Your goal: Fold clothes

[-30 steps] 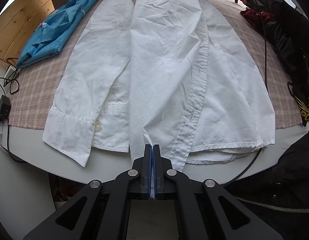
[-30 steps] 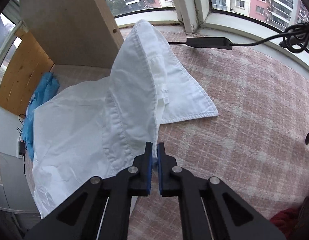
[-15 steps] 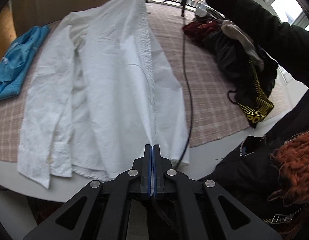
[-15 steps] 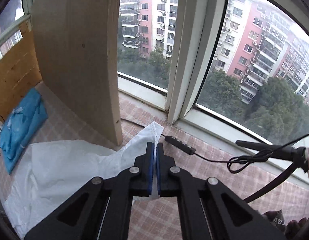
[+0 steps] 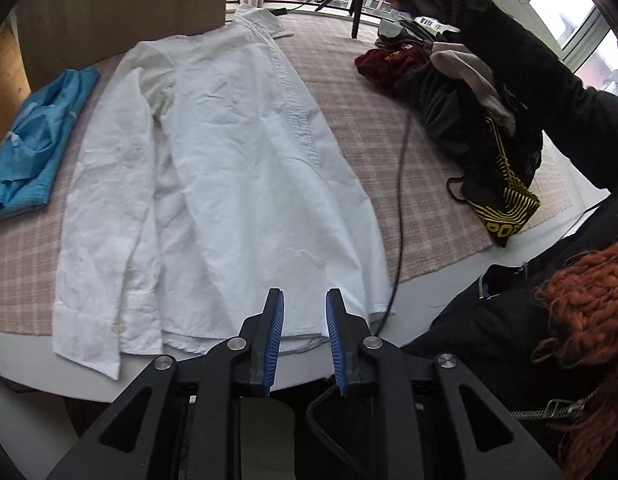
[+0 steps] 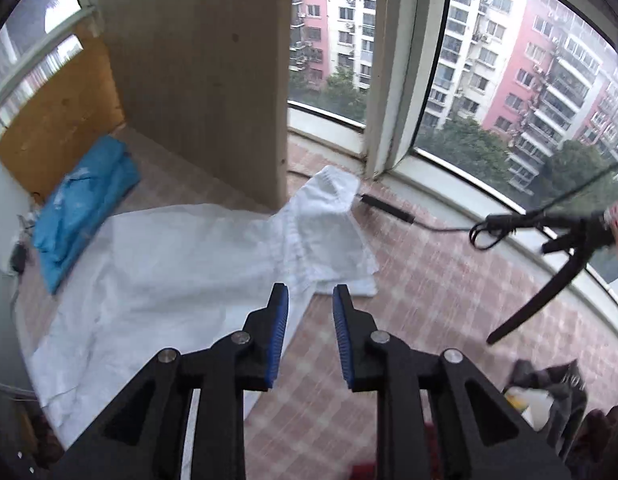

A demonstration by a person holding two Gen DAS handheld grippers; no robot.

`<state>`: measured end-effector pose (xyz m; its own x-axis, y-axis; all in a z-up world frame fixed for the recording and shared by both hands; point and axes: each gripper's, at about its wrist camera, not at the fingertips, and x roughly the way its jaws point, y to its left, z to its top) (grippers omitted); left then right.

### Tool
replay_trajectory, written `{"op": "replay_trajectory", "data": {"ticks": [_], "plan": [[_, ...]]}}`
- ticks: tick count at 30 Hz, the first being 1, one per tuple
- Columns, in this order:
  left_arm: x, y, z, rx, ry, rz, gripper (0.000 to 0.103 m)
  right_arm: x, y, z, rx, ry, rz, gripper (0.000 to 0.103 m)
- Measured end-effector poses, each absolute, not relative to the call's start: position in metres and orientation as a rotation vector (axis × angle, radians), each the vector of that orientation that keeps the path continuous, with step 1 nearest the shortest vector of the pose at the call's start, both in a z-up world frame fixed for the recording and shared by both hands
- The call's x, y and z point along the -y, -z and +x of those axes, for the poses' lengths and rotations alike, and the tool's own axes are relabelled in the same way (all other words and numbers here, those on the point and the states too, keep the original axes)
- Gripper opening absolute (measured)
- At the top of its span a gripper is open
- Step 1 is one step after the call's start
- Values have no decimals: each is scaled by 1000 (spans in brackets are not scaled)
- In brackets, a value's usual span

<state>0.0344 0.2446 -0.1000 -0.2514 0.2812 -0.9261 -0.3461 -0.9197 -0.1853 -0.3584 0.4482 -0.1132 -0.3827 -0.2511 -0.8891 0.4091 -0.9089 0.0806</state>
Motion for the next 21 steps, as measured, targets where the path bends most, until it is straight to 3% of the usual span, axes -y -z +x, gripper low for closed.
{"op": "replay_trajectory", "data": {"ticks": [3,11,16,17,18,21], "plan": [[-222,112,34,-106,-2255,-1653,25,-449,123,-290,-102,2219,1474,23],[-203,168,2,38,-2178,-1714,25,-449,154,-114,174,1965,1521,23],[-212,185,-8,-67,-2125,-1711,27,-432,199,-72,325,1965,1621,23],[-213,187,-7,-102,-2131,-1704,23,-428,208,-64,355,1964,1641,23],[-214,189,-7,-137,-2137,-1698,5,-426,213,-57,376,1967,1653,23],[-213,191,-6,-252,-2170,-1694,0,-423,213,-43,383,1994,1665,23]]}}
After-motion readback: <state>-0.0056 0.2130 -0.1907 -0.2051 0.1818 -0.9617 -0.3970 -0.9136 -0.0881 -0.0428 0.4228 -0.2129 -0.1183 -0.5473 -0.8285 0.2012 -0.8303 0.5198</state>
